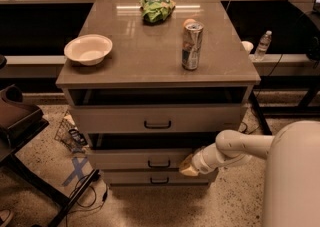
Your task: Close middle drawer
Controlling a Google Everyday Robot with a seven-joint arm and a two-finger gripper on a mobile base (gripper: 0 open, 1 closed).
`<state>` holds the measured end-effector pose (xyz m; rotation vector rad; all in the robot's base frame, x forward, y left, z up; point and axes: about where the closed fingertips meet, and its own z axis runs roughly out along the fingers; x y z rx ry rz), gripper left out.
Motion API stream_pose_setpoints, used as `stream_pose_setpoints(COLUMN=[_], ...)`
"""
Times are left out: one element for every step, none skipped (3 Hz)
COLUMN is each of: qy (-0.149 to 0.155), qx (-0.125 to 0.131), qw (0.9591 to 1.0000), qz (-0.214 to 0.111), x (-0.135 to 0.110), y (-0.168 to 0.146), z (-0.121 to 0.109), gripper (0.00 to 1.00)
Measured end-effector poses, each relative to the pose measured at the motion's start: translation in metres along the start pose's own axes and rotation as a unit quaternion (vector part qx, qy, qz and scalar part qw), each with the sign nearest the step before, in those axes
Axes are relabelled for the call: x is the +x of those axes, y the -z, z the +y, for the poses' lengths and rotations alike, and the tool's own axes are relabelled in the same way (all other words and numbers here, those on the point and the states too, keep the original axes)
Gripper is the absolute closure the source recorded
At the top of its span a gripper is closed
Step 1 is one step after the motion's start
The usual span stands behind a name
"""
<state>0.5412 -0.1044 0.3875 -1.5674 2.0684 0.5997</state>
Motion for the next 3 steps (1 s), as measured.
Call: stream_pose_setpoints(qy=[0.000, 0.000, 0.000], qx=[-0.002, -0.004, -0.004], qw=[1.0000, 1.0000, 1.0000], qz=[0.000, 0.000, 0.000], x=[-0.0004, -0.0009, -0.0009], y=[-0.0018, -0.0036, -0.0037], z=[0.0012, 0.0025, 0.0026], gripper=[0.15, 0.00, 0.00])
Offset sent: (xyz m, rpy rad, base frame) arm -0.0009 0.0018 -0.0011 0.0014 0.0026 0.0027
